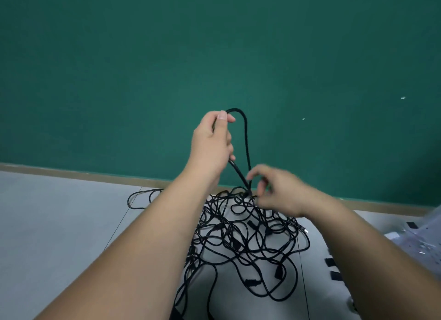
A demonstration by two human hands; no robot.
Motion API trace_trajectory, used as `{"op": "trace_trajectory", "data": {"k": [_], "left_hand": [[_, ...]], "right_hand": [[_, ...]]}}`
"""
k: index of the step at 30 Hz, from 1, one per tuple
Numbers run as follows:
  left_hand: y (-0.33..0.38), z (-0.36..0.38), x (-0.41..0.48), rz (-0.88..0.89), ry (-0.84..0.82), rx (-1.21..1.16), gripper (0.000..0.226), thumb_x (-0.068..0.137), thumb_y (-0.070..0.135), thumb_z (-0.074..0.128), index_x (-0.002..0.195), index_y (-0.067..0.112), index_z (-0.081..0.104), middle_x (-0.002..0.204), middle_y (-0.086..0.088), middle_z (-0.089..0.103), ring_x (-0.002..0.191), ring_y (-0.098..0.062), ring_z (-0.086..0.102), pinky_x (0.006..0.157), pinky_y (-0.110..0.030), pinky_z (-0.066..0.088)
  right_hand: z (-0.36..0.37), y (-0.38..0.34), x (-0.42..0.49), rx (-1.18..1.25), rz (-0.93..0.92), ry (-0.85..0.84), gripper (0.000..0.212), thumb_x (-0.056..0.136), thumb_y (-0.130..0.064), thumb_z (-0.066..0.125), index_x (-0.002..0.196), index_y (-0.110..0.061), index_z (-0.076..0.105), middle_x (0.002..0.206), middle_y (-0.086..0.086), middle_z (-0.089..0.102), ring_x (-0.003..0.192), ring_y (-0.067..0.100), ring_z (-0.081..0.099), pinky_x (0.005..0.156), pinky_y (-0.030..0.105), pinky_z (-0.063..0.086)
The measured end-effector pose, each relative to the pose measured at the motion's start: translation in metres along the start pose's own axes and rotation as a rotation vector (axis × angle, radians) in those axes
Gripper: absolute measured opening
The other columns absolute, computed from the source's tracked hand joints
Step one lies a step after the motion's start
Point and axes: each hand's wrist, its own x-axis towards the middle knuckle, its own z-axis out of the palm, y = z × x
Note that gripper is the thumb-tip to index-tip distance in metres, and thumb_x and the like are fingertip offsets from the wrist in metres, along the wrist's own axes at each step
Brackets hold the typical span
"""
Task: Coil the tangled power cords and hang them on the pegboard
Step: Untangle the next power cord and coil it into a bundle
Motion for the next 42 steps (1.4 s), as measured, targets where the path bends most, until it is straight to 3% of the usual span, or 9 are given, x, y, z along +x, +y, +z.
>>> {"op": "trace_trajectory", "data": {"k": [2, 9, 12, 15, 18, 24, 31, 36, 42], "left_hand": [[-0.004, 0.009, 0.003, -0.101, 0.015, -0.073, 0.029, 0.116, 0.034, 0.036, 0.105, 0.016, 0.056, 0.060, 0.007, 0.037, 0.050, -0.016, 0.033, 0.050, -0.029, 0.046], [-0.026, 0.012, 0.008, -0.300, -0.298, 0.054, 0.060, 0.114, 0.052, 0.028, 0.116, 0.009, 0.070, 0.095, -0.007, 0.077, 0.084, -0.019, 0.073, 0.086, -0.038, 0.058], [-0.044, 0.003, 0.012, -0.231, -0.611, 0.297, 0.037, 0.114, 0.042, 0.043, 0.119, 0.019, 0.071, 0.115, 0.003, 0.079, 0.115, -0.010, 0.071, 0.113, -0.032, 0.046], [-0.056, -0.004, 0.015, -0.183, -0.760, 0.439, 0.021, 0.111, 0.023, 0.055, 0.126, 0.017, 0.067, 0.115, 0.010, 0.077, 0.112, 0.002, 0.068, 0.097, -0.017, 0.046], [-0.060, -0.011, 0.017, -0.148, -0.661, 0.478, 0.016, 0.109, 0.010, 0.056, 0.116, 0.010, 0.071, 0.100, 0.000, 0.077, 0.100, -0.019, 0.076, 0.093, -0.029, 0.055], [-0.035, -0.011, 0.011, -0.139, -0.465, 0.303, 0.016, 0.109, 0.010, 0.058, 0.116, 0.012, 0.071, 0.094, -0.005, 0.078, 0.088, -0.036, 0.079, 0.096, -0.064, 0.055], [-0.011, -0.011, 0.008, -0.100, -0.282, 0.083, 0.018, 0.109, 0.012, 0.059, 0.122, 0.012, 0.069, 0.099, -0.005, 0.079, 0.085, -0.030, 0.081, 0.074, -0.036, 0.064], [0.003, -0.020, 0.010, -0.078, -0.241, 0.029, 0.018, 0.108, 0.014, 0.060, 0.123, 0.015, 0.070, 0.099, -0.005, 0.079, 0.088, -0.032, 0.080, 0.087, -0.042, 0.065], [0.010, -0.033, 0.001, -0.086, -0.334, 0.088, 0.018, 0.109, 0.014, 0.059, 0.123, 0.016, 0.071, 0.097, -0.003, 0.078, 0.089, -0.034, 0.080, 0.084, -0.039, 0.064]], "right_hand": [[0.013, 0.001, 0.003, -0.032, -0.079, -0.165, 0.033, 0.091, -0.040, 0.080, 0.122, -0.040, 0.067, 0.087, -0.012, 0.072, 0.070, 0.006, 0.065, 0.075, 0.036, 0.058], [-0.003, 0.002, 0.013, 0.404, -0.121, 0.328, 0.026, 0.109, -0.033, 0.058, 0.092, -0.020, 0.075, 0.071, 0.005, 0.075, 0.051, 0.012, 0.054, 0.052, 0.024, 0.038], [-0.012, 0.002, 0.013, 0.700, -0.138, 0.408, 0.026, 0.111, -0.026, 0.054, 0.097, -0.015, 0.073, 0.075, 0.005, 0.070, 0.061, 0.022, 0.058, 0.050, 0.027, 0.034], [-0.021, 0.002, 0.013, 0.902, -0.122, 0.493, 0.024, 0.112, -0.022, 0.052, 0.102, -0.013, 0.072, 0.077, 0.001, 0.064, 0.062, 0.014, 0.060, 0.051, 0.026, 0.034], [-0.024, 0.003, 0.015, 1.029, -0.107, 0.562, 0.024, 0.112, -0.025, 0.054, 0.106, -0.015, 0.074, 0.081, 0.001, 0.064, 0.064, 0.013, 0.060, 0.052, 0.024, 0.037], [-0.012, 0.004, 0.018, 0.791, -0.006, 0.402, 0.025, 0.111, -0.028, 0.055, 0.129, -0.019, 0.068, 0.102, 0.000, 0.076, 0.073, 0.011, 0.068, 0.057, 0.028, 0.049], [0.003, 0.000, 0.020, 0.635, -0.081, 0.127, 0.022, 0.106, -0.018, 0.064, 0.121, -0.028, 0.076, 0.104, 0.006, 0.074, 0.076, 0.012, 0.065, 0.063, 0.027, 0.050], [0.025, 0.012, 0.030, 0.208, -0.065, 0.102, 0.037, 0.100, -0.027, 0.068, 0.135, -0.040, 0.066, 0.108, -0.014, 0.069, 0.065, 0.002, 0.056, 0.074, 0.028, 0.050], [0.074, 0.021, 0.057, -0.138, 0.021, 0.039, 0.066, 0.104, -0.029, 0.058, 0.162, -0.042, 0.030, 0.161, -0.003, 0.037, 0.136, 0.023, 0.053, 0.107, 0.040, 0.049]]}}
